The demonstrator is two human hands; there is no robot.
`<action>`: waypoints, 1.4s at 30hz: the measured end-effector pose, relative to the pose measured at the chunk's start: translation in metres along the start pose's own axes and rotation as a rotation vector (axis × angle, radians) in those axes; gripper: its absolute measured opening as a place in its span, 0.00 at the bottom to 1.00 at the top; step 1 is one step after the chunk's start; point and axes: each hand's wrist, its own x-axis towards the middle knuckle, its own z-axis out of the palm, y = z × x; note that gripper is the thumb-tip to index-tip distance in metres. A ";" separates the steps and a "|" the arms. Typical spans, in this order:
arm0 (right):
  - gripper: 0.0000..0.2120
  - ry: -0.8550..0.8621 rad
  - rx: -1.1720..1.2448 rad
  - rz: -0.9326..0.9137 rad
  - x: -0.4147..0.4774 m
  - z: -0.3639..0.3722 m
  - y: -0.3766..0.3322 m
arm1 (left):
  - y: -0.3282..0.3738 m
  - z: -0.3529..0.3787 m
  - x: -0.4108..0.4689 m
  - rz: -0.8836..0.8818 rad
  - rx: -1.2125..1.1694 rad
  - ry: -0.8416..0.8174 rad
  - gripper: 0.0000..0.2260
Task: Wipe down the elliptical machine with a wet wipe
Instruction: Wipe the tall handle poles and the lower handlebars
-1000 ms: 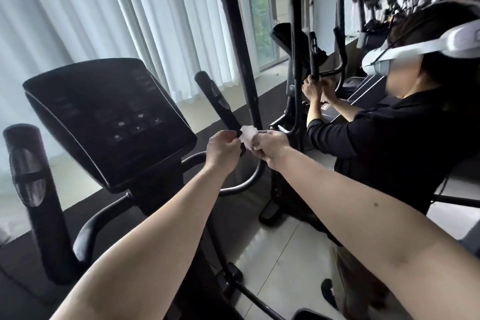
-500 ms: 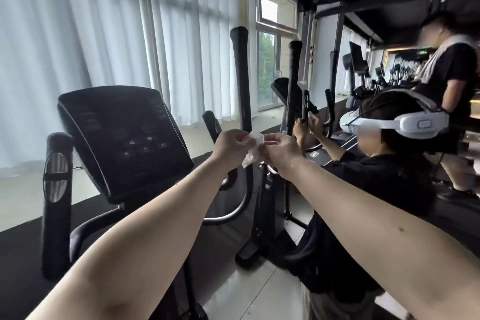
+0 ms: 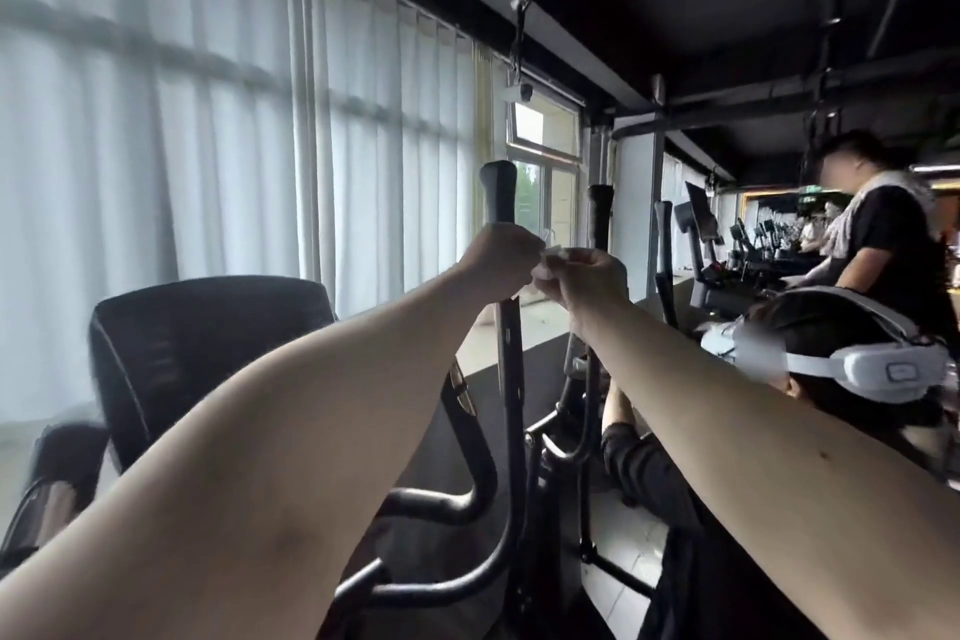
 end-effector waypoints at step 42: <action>0.08 0.213 -0.713 -0.791 0.139 0.081 0.061 | -0.006 -0.060 0.167 0.196 0.725 -0.009 0.27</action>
